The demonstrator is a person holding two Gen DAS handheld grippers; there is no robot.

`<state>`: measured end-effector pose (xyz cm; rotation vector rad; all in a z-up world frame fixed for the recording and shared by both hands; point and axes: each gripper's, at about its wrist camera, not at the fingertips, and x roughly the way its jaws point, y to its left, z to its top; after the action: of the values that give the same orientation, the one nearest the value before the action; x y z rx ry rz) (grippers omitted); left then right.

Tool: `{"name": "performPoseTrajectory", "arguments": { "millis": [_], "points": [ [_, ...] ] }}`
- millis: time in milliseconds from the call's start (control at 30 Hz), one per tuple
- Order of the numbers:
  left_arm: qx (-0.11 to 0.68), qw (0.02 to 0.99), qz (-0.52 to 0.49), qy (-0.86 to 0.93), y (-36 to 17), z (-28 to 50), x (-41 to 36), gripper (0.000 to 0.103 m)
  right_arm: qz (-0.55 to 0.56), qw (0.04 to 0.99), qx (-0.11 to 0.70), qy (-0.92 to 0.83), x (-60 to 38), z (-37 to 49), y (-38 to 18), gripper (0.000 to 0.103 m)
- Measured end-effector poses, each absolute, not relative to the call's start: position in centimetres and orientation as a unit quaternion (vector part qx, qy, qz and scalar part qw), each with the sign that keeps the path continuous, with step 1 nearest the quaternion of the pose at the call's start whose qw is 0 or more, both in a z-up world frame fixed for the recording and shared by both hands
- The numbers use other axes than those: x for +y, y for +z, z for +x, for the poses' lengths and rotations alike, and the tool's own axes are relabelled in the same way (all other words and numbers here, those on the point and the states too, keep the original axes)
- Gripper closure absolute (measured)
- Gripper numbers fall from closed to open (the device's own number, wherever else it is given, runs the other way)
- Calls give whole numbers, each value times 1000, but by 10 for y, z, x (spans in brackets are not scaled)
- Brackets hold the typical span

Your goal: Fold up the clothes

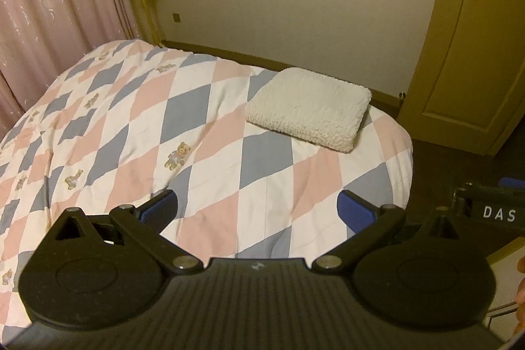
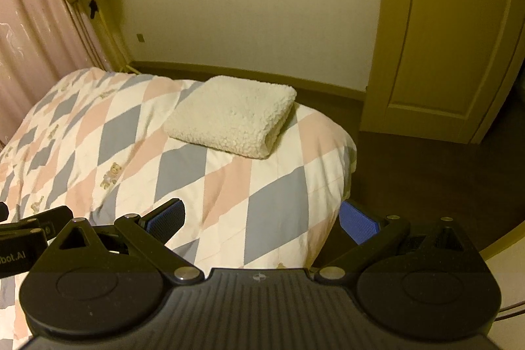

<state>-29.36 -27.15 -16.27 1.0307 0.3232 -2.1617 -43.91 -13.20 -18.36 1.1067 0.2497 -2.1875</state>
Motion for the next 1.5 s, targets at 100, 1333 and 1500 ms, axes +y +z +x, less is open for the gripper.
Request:
{"name": "performPoseTrajectory", "arguments": {
  "millis": [100, 1333, 1500],
  "points": [
    [125, 355, 407, -832, -168, -308, -283, 1, 432, 330, 97, -834, -142, -454, -188, 0],
    [150, 356, 450, -805, -204, -469, -397, 1, 468, 344, 144, -801, -259, -617, -221, 0],
    [150, 356, 457, -801, -211, -485, -407, 1, 474, 345, 149, -796, -269, -633, -227, 0]
  ]
}}
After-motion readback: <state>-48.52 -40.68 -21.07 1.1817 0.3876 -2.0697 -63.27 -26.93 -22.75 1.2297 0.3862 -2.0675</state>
